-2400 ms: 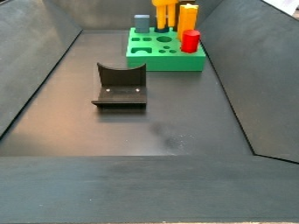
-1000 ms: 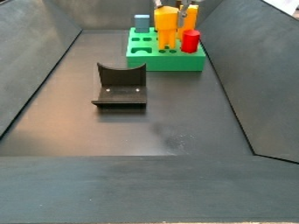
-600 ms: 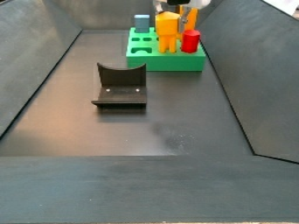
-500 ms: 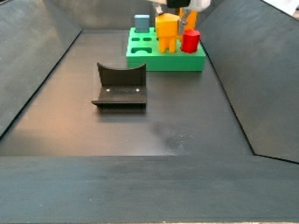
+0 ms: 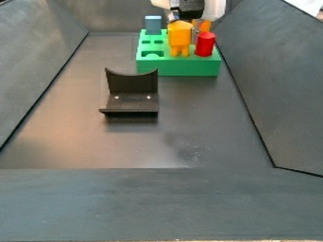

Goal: Pick up the 3 prong object. Move up. Place the 3 prong object on the fixture. Regrasp the 3 prong object. Move to above the board. Insert the 3 prong object.
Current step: Insert the 3 prong object.

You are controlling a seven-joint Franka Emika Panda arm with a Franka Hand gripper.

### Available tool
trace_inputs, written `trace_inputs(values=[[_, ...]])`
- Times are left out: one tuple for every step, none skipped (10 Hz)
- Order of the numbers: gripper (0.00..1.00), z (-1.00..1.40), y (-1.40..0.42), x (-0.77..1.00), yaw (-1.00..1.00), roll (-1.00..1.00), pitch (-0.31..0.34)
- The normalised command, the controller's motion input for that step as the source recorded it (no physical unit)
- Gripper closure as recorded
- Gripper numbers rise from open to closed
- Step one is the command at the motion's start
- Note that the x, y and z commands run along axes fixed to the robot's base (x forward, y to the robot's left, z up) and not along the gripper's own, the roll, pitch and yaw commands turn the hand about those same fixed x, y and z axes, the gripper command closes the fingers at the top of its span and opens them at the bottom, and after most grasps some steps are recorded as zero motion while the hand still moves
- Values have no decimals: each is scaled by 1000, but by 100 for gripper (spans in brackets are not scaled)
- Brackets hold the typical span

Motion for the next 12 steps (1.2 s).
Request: trace_inputs(values=[[100, -377, -334, 54, 0, 431, -26], [100, -363, -337, 9, 0, 490, -46], [100, -380, -169, 197, 0, 316, 0], [100, -349, 0, 309, 0, 120, 16], [100, -320, 91, 217, -97, -33, 0], [100, -260, 163, 114, -57, -101, 0], [100, -226, 134, 31, -20, -101, -10], [100, -177, 23, 74, -40, -49, 0], [100, -146, 0, 11, -117, -39, -6], [100, -134, 43, 0, -14, -116, -103], [100, -97, 97, 0, -14, -144, -110], [100, 0, 0, 0, 0, 0, 0]])
